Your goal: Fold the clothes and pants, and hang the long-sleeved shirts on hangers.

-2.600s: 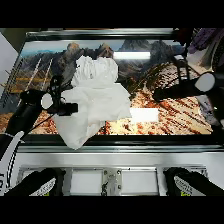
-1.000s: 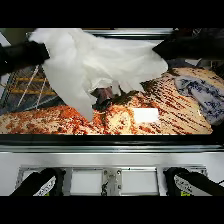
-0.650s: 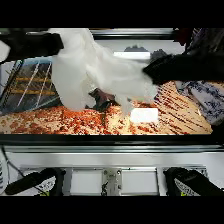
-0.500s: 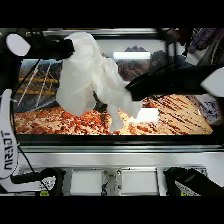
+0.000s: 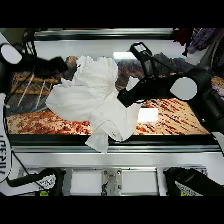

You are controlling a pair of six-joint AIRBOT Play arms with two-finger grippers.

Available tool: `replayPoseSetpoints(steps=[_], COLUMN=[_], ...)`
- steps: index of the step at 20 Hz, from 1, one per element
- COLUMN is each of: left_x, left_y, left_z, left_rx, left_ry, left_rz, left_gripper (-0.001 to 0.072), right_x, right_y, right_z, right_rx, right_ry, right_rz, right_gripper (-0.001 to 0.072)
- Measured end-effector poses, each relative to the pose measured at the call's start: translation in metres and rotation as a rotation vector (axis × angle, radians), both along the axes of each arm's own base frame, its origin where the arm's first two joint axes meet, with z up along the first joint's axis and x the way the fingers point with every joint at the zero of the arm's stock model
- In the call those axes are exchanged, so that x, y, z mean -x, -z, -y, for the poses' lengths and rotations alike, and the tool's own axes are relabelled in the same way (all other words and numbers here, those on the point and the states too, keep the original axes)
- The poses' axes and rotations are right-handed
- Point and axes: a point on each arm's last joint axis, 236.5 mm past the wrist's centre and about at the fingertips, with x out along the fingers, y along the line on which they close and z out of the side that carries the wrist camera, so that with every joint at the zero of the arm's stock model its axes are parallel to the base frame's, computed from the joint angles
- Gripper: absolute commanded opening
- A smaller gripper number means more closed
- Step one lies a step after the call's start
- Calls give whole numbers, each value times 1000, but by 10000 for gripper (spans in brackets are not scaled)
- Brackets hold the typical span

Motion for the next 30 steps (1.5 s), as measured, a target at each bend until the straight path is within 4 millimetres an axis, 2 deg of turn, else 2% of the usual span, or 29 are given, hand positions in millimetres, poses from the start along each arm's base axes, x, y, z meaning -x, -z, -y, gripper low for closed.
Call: replayPoseSetpoints(steps=[2,4,7,9,12,14,18,21,22,23,24,25,26,28,30], left_x=[44,92,151,169,170,158,128,116,116,116,118,118,119,120,118], left_y=[46,92,146,171,191,197,196,197,198,200,202,204,205,206,201], left_z=[0,12,49,72,96,109,124,130,131,131,132,131,131,131,133], left_rx=[8,23,98,141,176,188,201,205,206,206,206,205,205,207,214], left_ry=[0,27,86,109,120,128,140,144,146,146,149,148,147,143,141], left_rz=[-129,-251,-358,-383,-399,-396,-368,-366,-372,-377,-388,-392,-397,-406,-407], left_gripper=[636,636,636,636,637,636,636,634,617,616,496,117,18,16,16], right_x=[-10,-15,-5,10,35,44,50,53,54,54,53,53,50,36,17], right_y=[18,48,112,157,212,233,262,273,276,278,280,283,281,270,247], right_z=[33,65,112,131,130,118,88,65,57,50,45,42,38,33,32], right_rx=[57,104,170,184,148,97,2,-43,-55,-63,-65,-59,-64,-83,-92], right_ry=[69,141,246,300,338,334,317,302,293,282,272,257,246,236,213], right_rz=[-35,-102,-258,-377,-534,-603,-687,-719,-726,-719,-707,-699,-684,-638,-567], right_gripper=[699,699,699,699,699,699,699,697,609,329,103,30,26,19,19])
